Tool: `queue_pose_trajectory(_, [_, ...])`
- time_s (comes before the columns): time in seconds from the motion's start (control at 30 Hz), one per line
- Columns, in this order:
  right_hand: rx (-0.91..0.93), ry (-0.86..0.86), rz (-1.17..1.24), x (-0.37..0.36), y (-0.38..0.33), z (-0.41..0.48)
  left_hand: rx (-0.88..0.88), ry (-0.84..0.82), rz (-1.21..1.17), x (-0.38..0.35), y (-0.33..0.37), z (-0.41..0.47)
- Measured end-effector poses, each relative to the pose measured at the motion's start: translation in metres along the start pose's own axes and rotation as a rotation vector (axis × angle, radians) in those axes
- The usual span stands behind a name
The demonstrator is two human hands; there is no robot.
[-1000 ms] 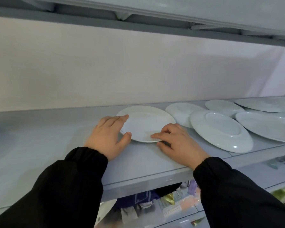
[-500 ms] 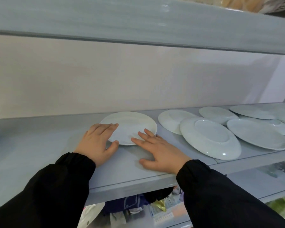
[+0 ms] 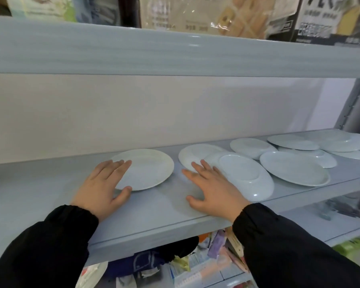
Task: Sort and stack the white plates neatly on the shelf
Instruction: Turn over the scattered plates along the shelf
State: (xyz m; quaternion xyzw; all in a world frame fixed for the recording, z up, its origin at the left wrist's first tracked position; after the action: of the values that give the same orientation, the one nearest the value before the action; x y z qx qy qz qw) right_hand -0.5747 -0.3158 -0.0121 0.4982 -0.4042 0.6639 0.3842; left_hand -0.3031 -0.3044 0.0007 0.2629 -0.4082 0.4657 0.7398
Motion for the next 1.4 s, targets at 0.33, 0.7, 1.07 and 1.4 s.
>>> queue_pose_trajectory(0.33, [-0.275,-0.051,-0.133,0.006,0.088,-0.01,-0.184,0.032,-0.086,-0.014,0.112,0.052])
queue_pose_trajectory(0.7, [-0.16,-0.067,-0.291,0.016,0.076,-0.006,-0.205,-0.041,-0.068,-0.037,0.159,0.081])
queue_pose_trajectory(1.07, [-0.043,0.109,-0.546,0.051,0.074,-0.007,-0.131,-0.068,-0.045,-0.029,0.134,0.072])
queue_pose_trajectory(1.4, [0.067,0.416,-0.286,0.119,0.041,0.01,-0.038,-0.044,-0.033,-0.004,0.087,0.044])
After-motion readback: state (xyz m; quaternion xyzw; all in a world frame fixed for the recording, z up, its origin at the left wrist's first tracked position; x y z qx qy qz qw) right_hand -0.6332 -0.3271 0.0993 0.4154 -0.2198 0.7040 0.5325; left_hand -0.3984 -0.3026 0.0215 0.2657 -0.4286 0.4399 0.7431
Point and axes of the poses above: each hand's wrist, its own z-axis towards the middle knuckle, its own x-axis out of the back of the hand, y = z × x, the point moved 8 cm from there along z, towards the middle knuckle, and after that the axes turned 8 degrees about -x, right-handed, at the moved point
